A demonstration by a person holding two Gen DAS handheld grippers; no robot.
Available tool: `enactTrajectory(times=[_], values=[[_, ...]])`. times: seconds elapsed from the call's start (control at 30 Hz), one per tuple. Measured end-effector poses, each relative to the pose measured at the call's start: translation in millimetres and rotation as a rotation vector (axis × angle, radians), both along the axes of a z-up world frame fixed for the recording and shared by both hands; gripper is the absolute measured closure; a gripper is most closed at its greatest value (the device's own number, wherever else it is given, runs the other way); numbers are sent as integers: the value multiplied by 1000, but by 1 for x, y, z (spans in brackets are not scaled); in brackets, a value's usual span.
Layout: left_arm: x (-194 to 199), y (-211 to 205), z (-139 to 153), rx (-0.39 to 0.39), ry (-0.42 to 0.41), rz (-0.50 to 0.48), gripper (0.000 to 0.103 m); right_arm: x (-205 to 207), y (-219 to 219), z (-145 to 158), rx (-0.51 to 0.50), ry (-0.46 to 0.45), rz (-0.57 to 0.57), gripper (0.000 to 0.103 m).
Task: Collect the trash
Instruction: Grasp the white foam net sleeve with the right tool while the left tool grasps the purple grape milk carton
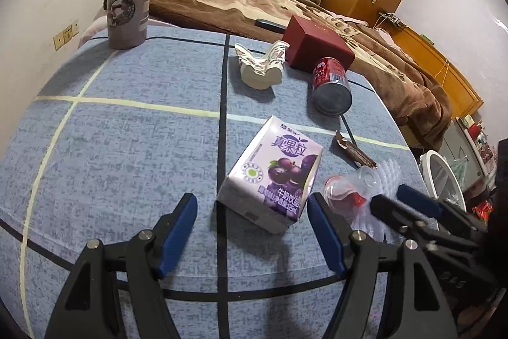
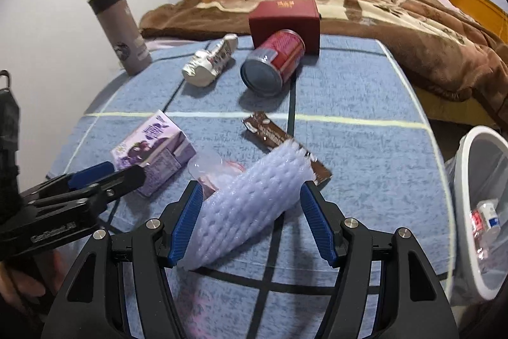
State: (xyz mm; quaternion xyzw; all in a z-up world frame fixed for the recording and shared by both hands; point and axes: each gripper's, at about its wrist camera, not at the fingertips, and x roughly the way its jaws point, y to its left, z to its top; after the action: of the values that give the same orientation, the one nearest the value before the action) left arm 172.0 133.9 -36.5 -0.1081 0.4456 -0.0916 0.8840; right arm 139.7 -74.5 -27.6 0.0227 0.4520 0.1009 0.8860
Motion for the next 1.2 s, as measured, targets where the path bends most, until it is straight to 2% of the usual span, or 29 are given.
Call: enactTrajectory(times=[0.13,0.43,0.57,0.8,0.87,0.9,0.93,1.0,1.07,1.1,1.2], values=[[0,-3,1,16,-3,-13,29,-5,2,-5,-75,16,-4,38],[8,-4,9,35,-26,-21,29,-23,-23,11,-134,9,3,38],[17,-10,10,71,-34,-37,29,-17,-28,8,-45,37,-22,38],[27,-20,9,116,-38,-80,29,-4,-23,-8,50,69,-65,38],[29,-21,7,105,-30,-87,29,-3,-21,-11,73,81,-67,45],[29,-20,5,97,-26,-88,29,-4,-20,-11,87,75,-59,53],[29,-20,4,95,-22,-81,30,-4,-18,-11,96,70,-47,58],[28,-19,2,100,-26,-77,34,-6,-16,-9,87,58,-43,62],[26,-19,2,99,-29,-77,34,-8,-16,-8,91,52,-38,66],[26,-19,2,101,-30,-77,35,-8,-18,-7,96,51,-36,73],[24,-19,4,99,-36,-81,35,-12,-19,-4,89,29,-28,78]])
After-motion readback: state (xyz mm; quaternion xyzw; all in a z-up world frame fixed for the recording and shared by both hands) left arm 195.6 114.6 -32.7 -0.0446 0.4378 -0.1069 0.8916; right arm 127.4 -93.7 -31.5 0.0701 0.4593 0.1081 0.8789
